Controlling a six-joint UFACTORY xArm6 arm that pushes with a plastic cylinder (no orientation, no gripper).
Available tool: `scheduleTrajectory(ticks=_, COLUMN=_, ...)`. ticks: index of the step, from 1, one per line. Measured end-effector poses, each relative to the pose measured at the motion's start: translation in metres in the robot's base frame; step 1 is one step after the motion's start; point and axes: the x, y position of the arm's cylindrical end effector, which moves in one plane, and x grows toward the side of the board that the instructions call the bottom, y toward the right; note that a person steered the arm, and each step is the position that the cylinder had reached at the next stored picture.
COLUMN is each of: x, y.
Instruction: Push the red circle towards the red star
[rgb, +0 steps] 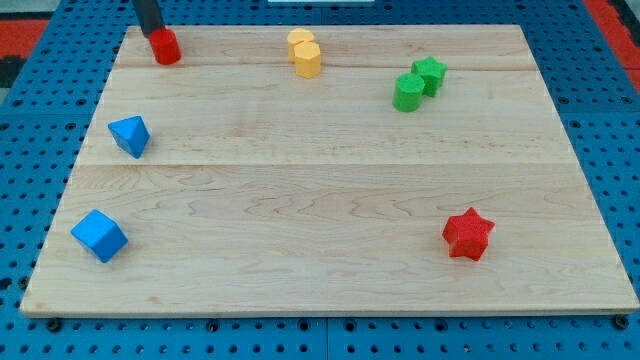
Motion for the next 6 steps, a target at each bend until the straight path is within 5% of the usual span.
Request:
scheduleTrajectory(ticks=2, x=0.101, y=0.094)
scheduleTrajectory(ticks=4, x=0.146, y=0.185)
scheduleTrajectory(ticks=6, x=0.22, y=0.342)
